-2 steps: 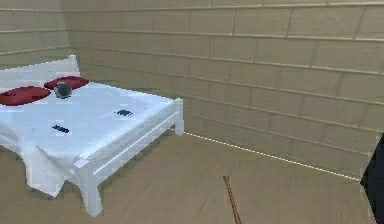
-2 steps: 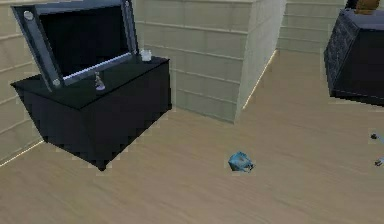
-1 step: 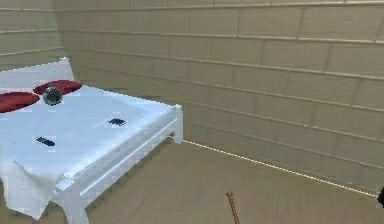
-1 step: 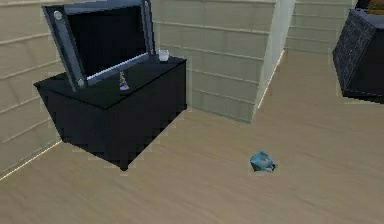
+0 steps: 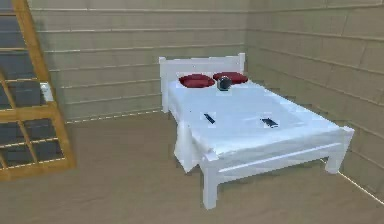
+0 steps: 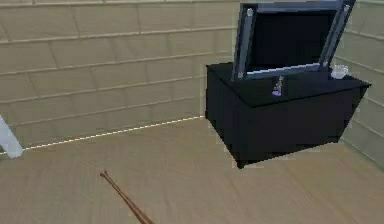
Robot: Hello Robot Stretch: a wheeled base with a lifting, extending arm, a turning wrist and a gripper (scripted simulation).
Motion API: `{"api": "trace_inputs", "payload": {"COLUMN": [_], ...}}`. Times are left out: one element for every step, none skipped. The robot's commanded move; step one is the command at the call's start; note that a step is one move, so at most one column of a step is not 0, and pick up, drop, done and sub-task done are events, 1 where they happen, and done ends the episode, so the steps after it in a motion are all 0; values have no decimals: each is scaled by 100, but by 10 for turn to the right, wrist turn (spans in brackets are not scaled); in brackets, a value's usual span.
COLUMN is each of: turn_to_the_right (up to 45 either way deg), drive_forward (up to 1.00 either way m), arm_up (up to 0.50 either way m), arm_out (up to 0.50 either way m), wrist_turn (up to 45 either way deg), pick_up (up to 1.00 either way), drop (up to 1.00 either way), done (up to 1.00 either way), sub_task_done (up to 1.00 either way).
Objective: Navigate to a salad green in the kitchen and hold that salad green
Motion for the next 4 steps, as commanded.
{"api": "trace_inputs", "payload": {"turn_to_the_right": [-450, 0, -450, -150], "drive_forward": [0, 85, 0, 0], "arm_up": [0, 0, 0, 0], "arm_out": [0, 0, 0, 0], "wrist_turn": [0, 0, 0, 0], "pick_up": [0, 0, 0, 0], "drop": [0, 0, 0, 0], "done": [0, 0, 0, 0], "sub_task_done": [0, 0, 0, 0]}}
